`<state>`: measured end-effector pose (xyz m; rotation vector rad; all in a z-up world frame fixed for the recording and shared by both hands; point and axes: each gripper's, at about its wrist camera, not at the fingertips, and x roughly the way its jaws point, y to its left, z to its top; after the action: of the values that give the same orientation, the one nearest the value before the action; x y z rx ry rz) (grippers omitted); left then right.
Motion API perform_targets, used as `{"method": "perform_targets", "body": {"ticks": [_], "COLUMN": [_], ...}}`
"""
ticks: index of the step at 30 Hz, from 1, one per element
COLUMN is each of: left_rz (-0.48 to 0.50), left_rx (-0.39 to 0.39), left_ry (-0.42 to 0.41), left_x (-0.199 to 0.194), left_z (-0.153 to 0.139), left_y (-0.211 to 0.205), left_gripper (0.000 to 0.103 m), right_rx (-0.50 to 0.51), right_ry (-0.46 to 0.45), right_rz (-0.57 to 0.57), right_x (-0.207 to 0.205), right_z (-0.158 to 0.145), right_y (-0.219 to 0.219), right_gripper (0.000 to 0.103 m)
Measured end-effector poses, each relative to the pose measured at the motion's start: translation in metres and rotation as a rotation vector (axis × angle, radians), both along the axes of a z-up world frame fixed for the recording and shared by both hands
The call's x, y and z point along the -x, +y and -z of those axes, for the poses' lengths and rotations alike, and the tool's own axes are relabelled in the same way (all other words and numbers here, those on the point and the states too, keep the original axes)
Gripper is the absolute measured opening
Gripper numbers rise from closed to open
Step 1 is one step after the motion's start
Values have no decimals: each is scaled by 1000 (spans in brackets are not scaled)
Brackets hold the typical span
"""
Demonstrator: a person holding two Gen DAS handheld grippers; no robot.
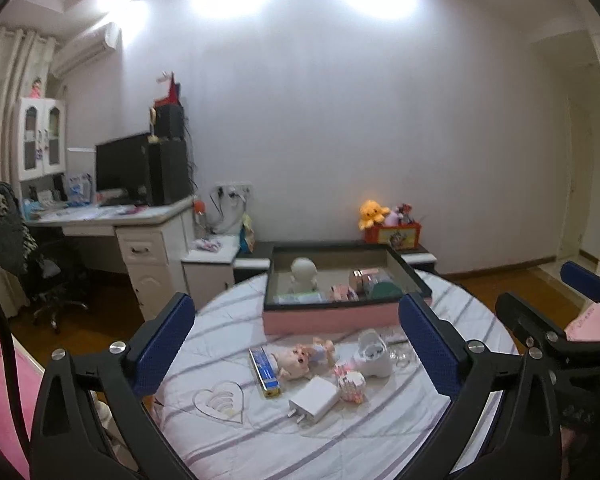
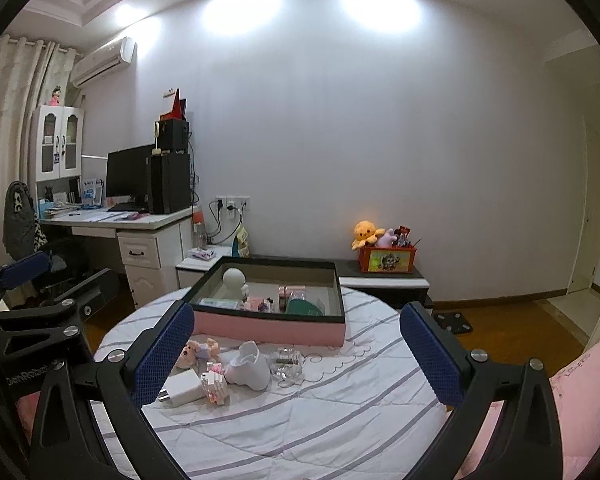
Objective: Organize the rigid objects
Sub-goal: 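Lower the left gripper onto the white charger plug and close it, then hold the charger with left gripper while right gripper grasps the clear glass bottle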
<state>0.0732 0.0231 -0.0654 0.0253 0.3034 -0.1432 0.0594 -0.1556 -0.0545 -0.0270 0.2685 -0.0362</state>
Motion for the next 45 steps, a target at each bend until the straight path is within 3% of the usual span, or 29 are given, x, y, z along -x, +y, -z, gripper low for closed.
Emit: {"method": "perform_targets", "body": {"ticks": [6, 10, 18, 26, 29, 31, 33, 35, 45], "left_rz": [-8, 2, 15, 44, 57, 60, 75, 85, 66], "left_rx": [-4, 43, -30, -133, -135, -130, -116, -104, -56], "left_ry": [181, 329, 463, 550, 552, 548, 562, 556, 545], "left_x": [-33, -59, -95, -118, -122, -124, -128, -127, -106], "left_z": [50, 88, 129, 152, 150, 149, 150, 148, 141], "left_y": [16, 25, 7, -24, -30, -34, -36, -37, -10], "left_gripper": [103, 103, 103, 102, 100, 93, 66, 60, 60], "right_rx": [-8, -36, -61, -68, -80, -83, -82, -82, -58], "right_ry": [99, 199, 321, 380, 397, 403, 405, 408, 434], "right_rz": [20, 33, 38, 33, 31, 30, 31, 31, 21], "right_x": [-27, -50, -80, -97, -100, -102, -103, -104, -115], "right_z": [31, 62, 100, 115, 118, 120, 120, 120, 117], "right_y": [-12, -26, -41, -46, -49, -49, -50, -49, -44], "right_gripper": [103, 103, 103, 103, 103, 103, 103, 103, 103]}}
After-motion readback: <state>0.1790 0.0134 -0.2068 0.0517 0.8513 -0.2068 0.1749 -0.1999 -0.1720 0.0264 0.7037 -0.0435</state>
